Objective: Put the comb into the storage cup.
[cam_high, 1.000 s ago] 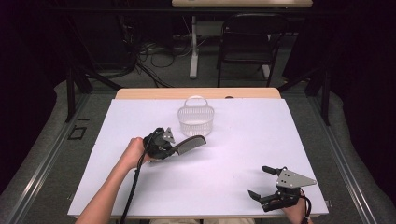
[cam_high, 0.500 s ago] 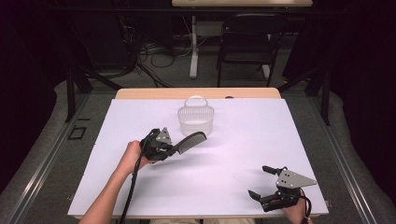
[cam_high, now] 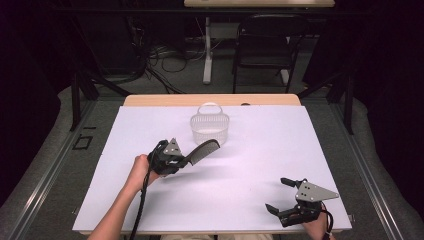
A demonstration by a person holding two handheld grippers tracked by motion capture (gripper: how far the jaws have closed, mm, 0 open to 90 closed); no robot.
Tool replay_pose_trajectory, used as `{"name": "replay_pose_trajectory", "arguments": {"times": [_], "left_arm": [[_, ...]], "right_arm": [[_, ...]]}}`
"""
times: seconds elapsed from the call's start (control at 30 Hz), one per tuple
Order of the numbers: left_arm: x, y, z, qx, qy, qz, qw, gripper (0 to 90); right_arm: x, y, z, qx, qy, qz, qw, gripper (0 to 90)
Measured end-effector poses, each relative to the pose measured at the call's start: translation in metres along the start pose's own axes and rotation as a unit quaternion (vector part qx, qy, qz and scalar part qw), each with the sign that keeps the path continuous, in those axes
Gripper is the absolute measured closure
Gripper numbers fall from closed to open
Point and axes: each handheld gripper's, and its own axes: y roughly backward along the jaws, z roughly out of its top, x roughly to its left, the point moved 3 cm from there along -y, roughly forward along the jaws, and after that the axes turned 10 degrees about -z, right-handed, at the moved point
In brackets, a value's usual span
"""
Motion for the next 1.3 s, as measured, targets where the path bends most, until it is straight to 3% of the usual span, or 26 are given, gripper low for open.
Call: {"name": "replay_pose_trajectory", "arguments": {"times": [0.67, 1.3], "left_arm": [[-0.008, 0.009, 0.003, -0.050, 0.013, 0.015, 0.9985, 72.1], [-0.006, 0.015, 0.003, -0.093, 0.031, 0.031, 0.9947, 72.1]], "right_arm": [[0.000, -0.001, 0.002, -0.002, 0.003, 0.000, 1.0000, 1.0], [-0.001, -0.003, 0.000, 0.002, -0.002, 0.000, 1.0000, 1.1]]}}
